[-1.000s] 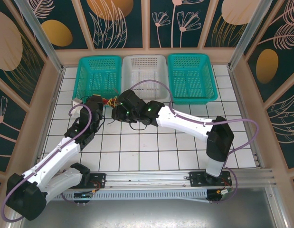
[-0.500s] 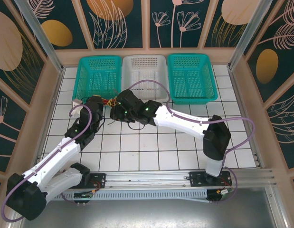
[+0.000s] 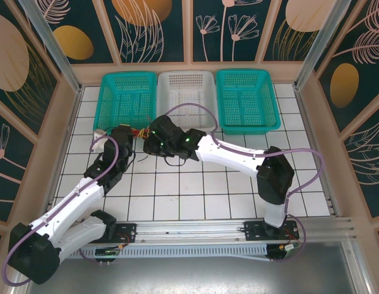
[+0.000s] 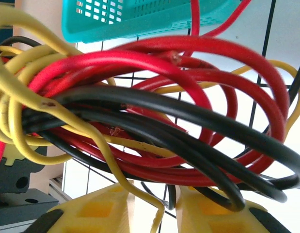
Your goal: Untangle the cables
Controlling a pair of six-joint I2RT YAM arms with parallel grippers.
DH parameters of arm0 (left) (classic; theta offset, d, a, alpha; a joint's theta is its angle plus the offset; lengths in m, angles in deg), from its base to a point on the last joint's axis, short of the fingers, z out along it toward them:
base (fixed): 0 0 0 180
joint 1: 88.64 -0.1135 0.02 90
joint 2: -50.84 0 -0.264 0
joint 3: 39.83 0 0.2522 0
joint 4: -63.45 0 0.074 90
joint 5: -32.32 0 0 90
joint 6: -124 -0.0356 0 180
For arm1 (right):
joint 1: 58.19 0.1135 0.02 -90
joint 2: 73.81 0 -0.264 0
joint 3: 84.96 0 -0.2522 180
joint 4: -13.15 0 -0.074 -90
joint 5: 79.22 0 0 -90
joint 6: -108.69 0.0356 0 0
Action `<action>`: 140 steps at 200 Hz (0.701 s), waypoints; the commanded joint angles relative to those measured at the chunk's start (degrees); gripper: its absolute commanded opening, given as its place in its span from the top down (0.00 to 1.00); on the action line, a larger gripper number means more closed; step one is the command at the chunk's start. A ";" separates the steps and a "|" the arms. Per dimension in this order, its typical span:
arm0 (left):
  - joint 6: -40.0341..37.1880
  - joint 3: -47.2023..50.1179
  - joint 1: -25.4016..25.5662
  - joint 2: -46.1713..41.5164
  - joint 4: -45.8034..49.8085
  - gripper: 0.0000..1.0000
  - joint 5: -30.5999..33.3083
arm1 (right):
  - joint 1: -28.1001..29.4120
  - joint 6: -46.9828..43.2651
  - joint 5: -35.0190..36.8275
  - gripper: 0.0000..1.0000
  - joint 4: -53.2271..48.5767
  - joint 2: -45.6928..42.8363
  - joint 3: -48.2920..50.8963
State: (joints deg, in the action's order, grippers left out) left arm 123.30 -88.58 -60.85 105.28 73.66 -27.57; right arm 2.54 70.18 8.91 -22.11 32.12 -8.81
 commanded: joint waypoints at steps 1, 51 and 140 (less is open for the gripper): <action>3.46 0.19 0.51 -0.73 0.20 1.00 0.45 | 0.00 -0.24 1.11 0.62 -2.01 -0.29 -2.67; 3.14 0.31 0.44 -0.71 -0.22 1.00 0.94 | 0.48 0.56 -0.59 0.62 -1.72 -3.08 -0.36; 4.90 0.35 0.51 0.40 -1.62 1.00 0.95 | 0.19 1.00 -3.40 0.70 -1.61 -0.29 -3.31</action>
State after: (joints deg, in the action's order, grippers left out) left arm 123.45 -88.40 -60.77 105.28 73.60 -27.14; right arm 2.64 70.50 6.57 -23.57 31.46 -9.37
